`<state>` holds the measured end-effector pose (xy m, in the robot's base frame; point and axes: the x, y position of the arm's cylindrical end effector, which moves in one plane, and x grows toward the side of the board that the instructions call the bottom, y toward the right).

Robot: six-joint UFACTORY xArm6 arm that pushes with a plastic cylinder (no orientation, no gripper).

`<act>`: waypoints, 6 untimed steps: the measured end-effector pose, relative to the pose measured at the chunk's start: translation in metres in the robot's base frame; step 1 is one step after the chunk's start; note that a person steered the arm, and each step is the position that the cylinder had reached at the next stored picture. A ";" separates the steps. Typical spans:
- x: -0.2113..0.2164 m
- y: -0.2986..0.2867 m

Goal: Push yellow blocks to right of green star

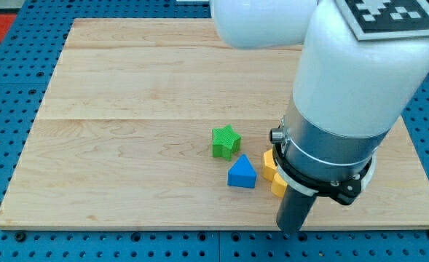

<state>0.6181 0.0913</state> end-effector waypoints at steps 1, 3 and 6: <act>-0.001 0.013; -0.035 0.007; -0.092 -0.017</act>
